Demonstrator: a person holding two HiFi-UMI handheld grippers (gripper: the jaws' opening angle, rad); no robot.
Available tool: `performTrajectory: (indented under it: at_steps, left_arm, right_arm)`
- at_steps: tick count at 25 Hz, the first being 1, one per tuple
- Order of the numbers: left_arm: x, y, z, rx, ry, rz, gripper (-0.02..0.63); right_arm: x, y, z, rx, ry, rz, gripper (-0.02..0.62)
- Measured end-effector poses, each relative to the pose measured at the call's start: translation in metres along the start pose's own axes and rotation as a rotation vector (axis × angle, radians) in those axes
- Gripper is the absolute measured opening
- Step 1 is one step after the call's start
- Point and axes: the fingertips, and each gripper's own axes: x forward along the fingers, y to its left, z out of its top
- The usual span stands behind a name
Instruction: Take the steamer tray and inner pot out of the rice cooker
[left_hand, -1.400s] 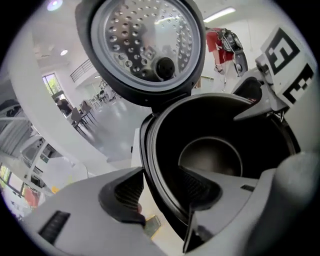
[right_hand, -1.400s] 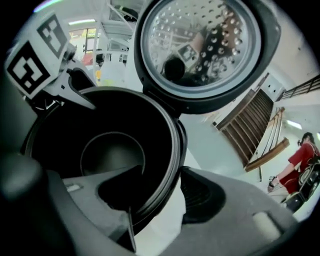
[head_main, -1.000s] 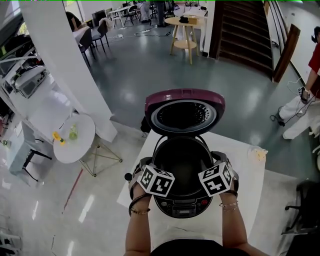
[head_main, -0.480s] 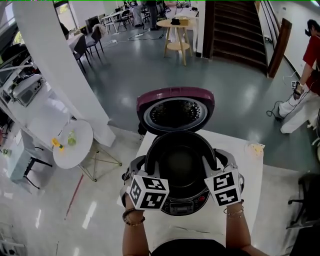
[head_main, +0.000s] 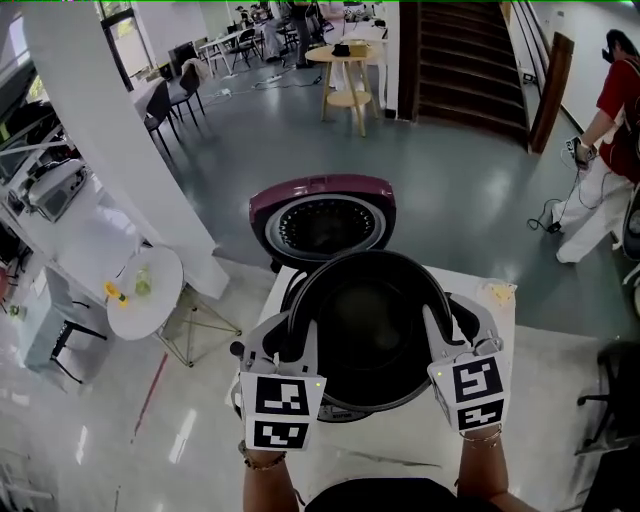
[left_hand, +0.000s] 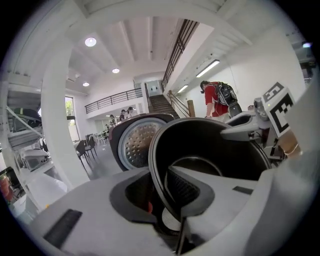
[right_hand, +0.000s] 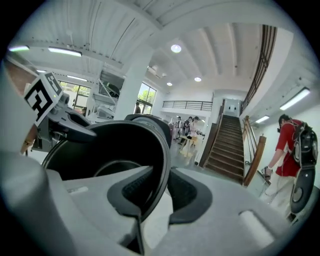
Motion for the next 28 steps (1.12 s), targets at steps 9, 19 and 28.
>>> performTrajectory:
  at_steps: [9,19,28]
  left_arm:
    - [0.0,-0.098,0.029,-0.02,-0.044,-0.077,0.077]
    - [0.007,-0.229,0.035,-0.006,-0.039,-0.191,0.077]
    - [0.008,-0.315,-0.028,-0.029,0.095,-0.265,0.078]
  right_arm:
    - [-0.065,-0.08,-0.032,0.076,-0.011,-0.088,0.055]
    - [-0.142,-0.164,-0.108,0.198,0.025,-0.148,0.034]
    - [-0.185,-0.177,-0.206,0.271,0.154,-0.117,0.029]
